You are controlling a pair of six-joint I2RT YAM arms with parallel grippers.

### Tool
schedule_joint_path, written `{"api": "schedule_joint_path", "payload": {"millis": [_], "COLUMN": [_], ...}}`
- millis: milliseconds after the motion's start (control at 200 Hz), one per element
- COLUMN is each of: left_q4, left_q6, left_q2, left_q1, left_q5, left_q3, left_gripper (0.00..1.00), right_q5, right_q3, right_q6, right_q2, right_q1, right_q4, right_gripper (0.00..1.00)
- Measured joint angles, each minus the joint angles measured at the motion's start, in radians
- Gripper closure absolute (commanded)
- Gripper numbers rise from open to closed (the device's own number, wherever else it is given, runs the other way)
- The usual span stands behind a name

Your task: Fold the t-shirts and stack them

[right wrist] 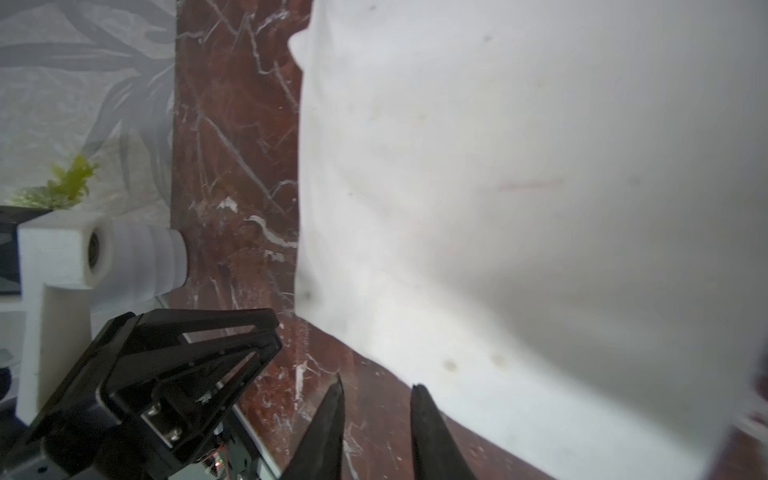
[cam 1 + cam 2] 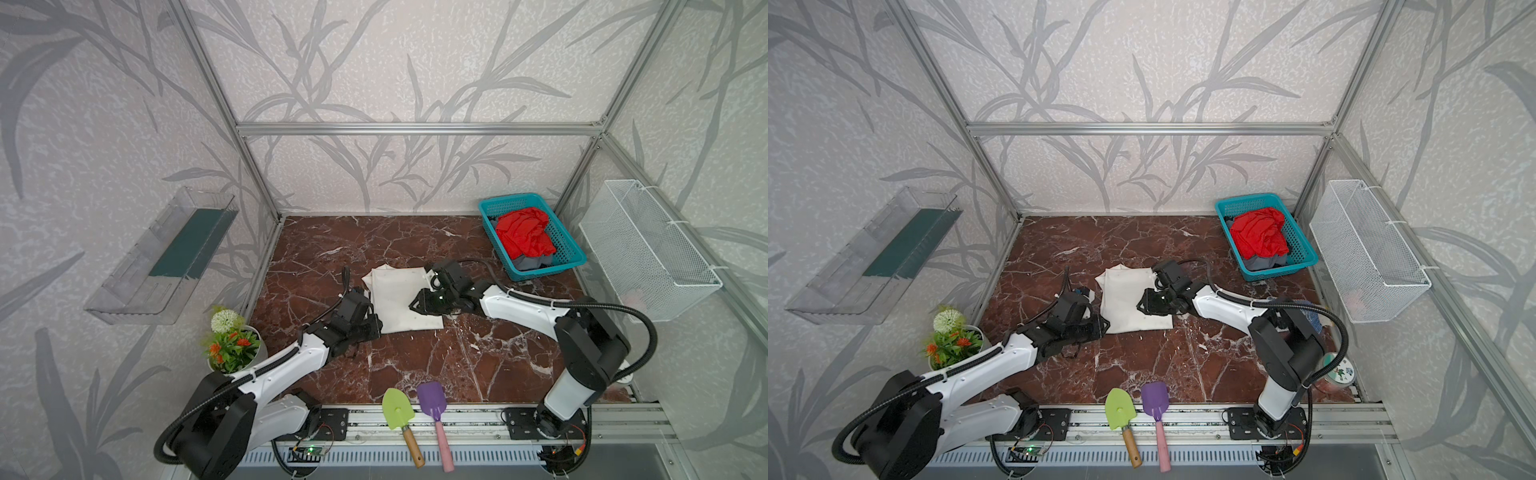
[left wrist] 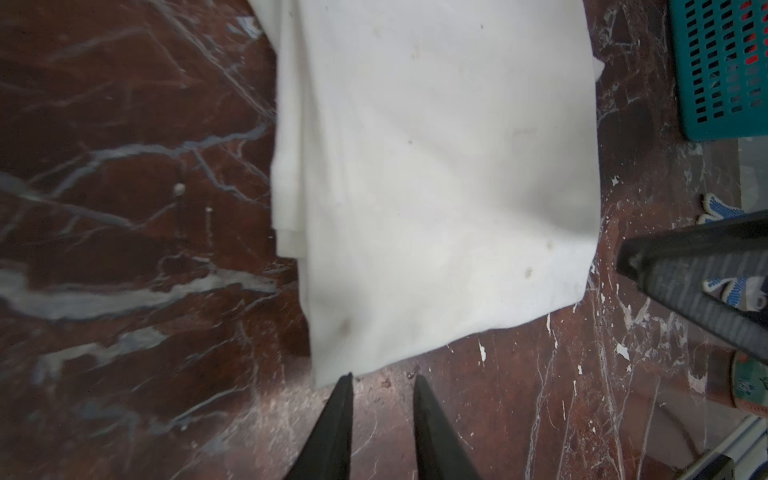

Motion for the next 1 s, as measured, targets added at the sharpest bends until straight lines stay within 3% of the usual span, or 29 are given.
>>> {"api": "schedule_joint_path", "payload": {"millis": [215, 380, 500, 630, 785, 1000], "left_q4": [-0.208, -0.253, -0.241, -0.234, -0.193, -0.127], "left_q6": [-0.016, -0.012, 0.015, 0.073, 0.118, 0.119], "left_q2": [-0.153, -0.145, 0.000, 0.231, 0.472, 0.665], "left_q1": [0.033, 0.132, 0.214, 0.245, 0.256, 0.262], "left_q5": [-0.142, -0.137, -0.060, 0.019, 0.076, 0.140], "left_q3": [0.098, 0.144, 0.185, 0.294, 0.437, 0.516], "left_gripper": [0.70, 0.65, 0.53, 0.43, 0.39, 0.39], "right_q5": [-0.047, -0.071, -0.078, -0.083, -0.083, -0.083], "right_q3": [0.047, 0.037, 0.023, 0.015, 0.015, 0.015], "right_q6": [0.048, 0.070, 0.081, 0.084, 0.084, 0.084], "right_q2": [0.196, 0.227, 0.227, 0.226, 0.226, 0.225], "right_q1": [0.060, 0.058, 0.058, 0.058, 0.058, 0.058], "right_q4": [0.081, 0.129, 0.158, 0.175, 0.175, 0.175], "right_gripper": [0.71, 0.71, 0.71, 0.71, 0.71, 0.71]}}
